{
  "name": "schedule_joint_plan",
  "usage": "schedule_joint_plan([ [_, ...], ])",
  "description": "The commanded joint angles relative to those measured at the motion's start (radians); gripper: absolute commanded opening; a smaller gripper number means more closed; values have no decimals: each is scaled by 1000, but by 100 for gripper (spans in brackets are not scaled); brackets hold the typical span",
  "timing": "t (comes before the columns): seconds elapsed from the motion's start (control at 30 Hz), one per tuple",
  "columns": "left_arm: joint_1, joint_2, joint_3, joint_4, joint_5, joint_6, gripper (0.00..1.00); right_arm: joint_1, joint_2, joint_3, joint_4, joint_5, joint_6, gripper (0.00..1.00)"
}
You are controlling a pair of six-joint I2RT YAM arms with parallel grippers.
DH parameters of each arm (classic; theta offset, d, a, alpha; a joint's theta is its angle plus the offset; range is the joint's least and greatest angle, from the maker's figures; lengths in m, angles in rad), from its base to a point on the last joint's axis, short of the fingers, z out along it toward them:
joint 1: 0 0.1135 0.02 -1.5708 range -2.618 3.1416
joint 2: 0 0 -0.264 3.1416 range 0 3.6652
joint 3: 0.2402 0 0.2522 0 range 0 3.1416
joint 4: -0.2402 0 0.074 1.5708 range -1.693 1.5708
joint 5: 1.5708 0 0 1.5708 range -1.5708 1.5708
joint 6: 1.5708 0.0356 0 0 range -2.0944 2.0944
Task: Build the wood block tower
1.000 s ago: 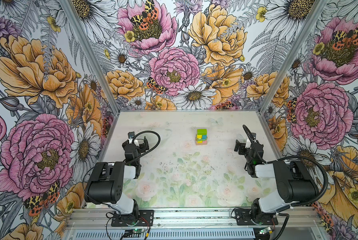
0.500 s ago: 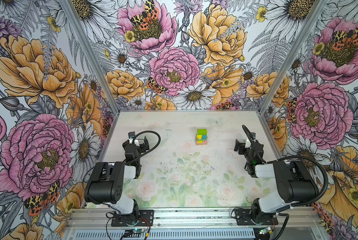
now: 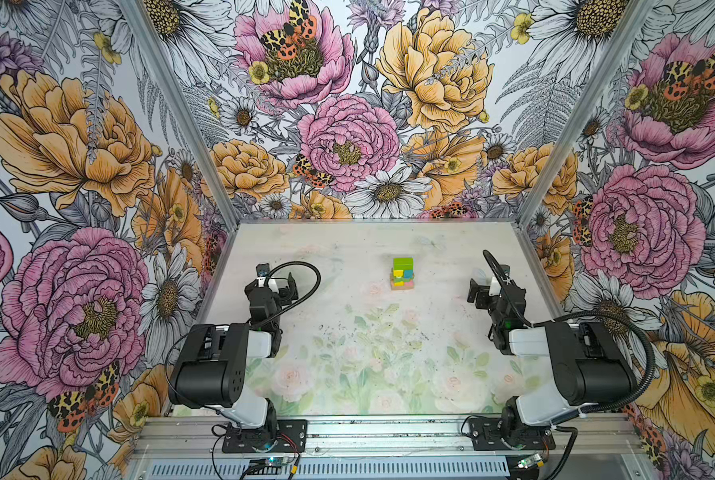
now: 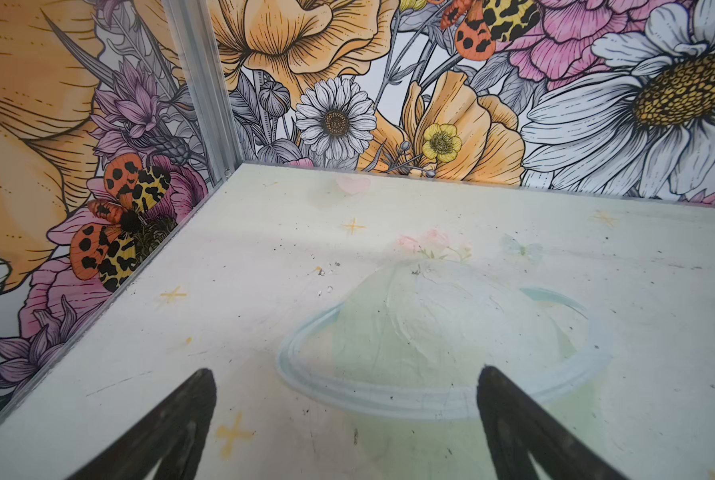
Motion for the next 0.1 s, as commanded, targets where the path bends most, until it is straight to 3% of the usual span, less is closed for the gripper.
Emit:
schedule_joint_plan([
  [0.0,-6,-2,6,15,6,-4,99,6,-11,20,28,5,-9,100],
  [0.07,-4,-3,6,16,7,-3,99,6,-11,19,30,3,-8,100],
])
